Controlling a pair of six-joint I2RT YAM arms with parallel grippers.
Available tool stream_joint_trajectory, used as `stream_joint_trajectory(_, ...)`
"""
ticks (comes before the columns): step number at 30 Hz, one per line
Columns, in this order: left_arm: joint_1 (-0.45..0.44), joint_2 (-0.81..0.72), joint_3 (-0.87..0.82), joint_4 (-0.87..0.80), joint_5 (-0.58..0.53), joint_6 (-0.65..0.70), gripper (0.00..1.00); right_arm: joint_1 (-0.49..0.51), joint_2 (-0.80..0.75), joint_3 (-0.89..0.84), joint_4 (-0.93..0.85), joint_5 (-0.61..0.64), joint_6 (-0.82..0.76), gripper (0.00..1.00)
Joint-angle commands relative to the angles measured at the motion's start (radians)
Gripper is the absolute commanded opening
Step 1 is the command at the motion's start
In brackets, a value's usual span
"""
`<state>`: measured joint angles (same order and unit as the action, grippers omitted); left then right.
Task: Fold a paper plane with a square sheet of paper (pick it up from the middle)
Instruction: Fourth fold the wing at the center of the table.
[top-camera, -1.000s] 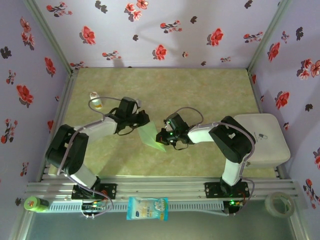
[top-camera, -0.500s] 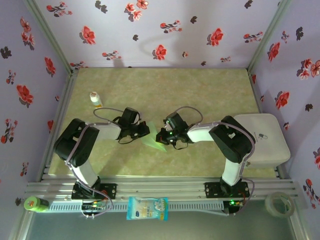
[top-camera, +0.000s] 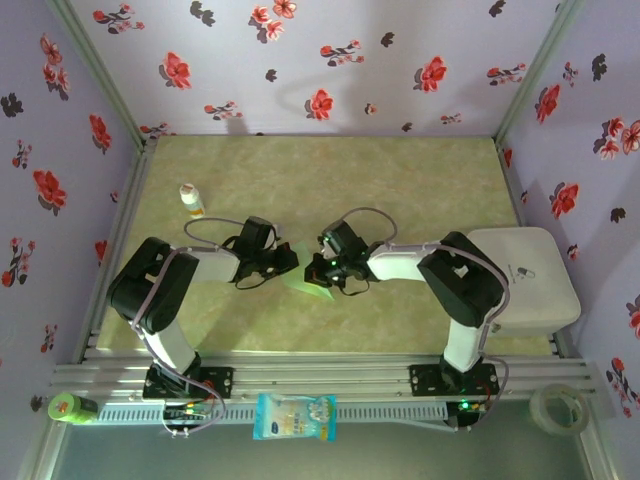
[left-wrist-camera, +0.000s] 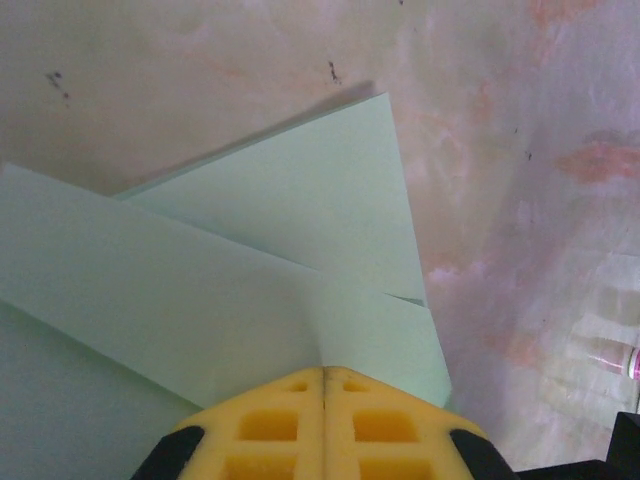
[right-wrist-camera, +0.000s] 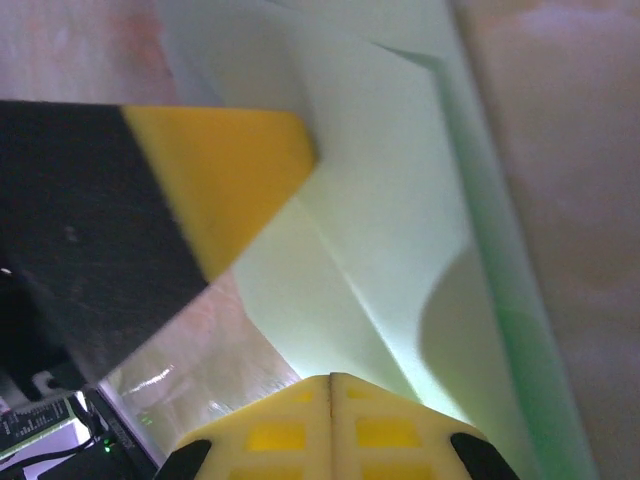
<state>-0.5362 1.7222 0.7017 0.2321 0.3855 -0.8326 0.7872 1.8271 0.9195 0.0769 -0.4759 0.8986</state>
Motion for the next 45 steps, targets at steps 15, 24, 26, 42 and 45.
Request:
stream_joint_trajectory(15, 0.015, 0.022, -0.017, -0.034, -0.027, -0.002, 0.03, 0.006, 0.022, -0.079, 0.039, 0.024, 0.046, 0.01)
stream_joint_trajectory(24, 0.014, 0.025, -0.017, -0.018, -0.020, -0.017, 0.03, 0.001, -0.048, -0.073, 0.092, 0.037, 0.090, 0.00)
stream_joint_trajectory(26, 0.013, 0.027, -0.016, -0.014, -0.019, -0.019, 0.03, 0.000, -0.023, -0.051, 0.137, 0.054, 0.128, 0.00)
stream_joint_trajectory(42, 0.015, 0.028, -0.021, -0.002, -0.015, -0.029, 0.03, 0.004, 0.132, -0.013, 0.138, 0.078, 0.145, 0.01)
stream_joint_trajectory(45, 0.016, 0.030, -0.021, -0.005, -0.016, -0.027, 0.03, 0.004, 0.110, -0.062, 0.140, 0.077, 0.134, 0.02)
